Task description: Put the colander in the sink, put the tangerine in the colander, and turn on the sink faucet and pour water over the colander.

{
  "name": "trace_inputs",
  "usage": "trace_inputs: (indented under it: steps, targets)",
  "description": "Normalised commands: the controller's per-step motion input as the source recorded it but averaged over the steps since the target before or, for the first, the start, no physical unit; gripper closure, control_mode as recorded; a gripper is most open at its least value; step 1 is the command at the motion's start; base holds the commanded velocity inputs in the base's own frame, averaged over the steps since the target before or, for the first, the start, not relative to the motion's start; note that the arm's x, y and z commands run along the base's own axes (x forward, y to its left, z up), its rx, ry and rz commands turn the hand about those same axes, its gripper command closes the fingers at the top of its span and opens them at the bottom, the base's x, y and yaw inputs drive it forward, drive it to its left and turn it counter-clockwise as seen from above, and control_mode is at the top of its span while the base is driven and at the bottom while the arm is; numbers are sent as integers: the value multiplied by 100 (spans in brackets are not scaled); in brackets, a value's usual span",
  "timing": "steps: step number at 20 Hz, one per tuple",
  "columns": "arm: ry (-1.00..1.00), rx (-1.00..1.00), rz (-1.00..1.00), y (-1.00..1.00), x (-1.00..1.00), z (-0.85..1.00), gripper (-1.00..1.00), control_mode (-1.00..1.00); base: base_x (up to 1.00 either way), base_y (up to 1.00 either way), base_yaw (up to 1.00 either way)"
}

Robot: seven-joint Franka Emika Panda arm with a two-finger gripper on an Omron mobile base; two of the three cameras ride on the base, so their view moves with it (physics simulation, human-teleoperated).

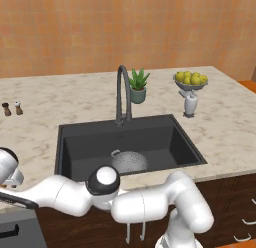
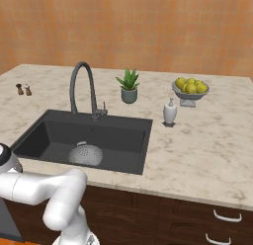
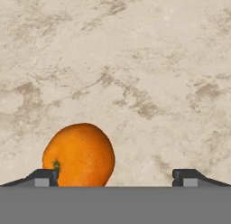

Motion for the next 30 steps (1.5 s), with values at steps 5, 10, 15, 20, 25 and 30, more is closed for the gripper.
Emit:
trace_inputs:
  steps: [5, 10, 15, 20, 25, 30]
  targets:
    - [0, 0, 4, 12, 11, -5, -100, -100, 0, 0, 0]
    - [0, 0, 1, 11, 23, -6, -100, -100, 0, 0, 0]
    - [0, 1, 0, 11, 23, -14, -100, -100, 0, 0, 0]
    - [0, 7, 0, 22, 14, -21, -100, -100, 0, 0, 0]
    - [7, 15, 0, 31, 12, -21, 100, -100, 0, 0, 0]
    - [10, 4, 0, -2, 8, -3, 100, -100, 0, 0, 0]
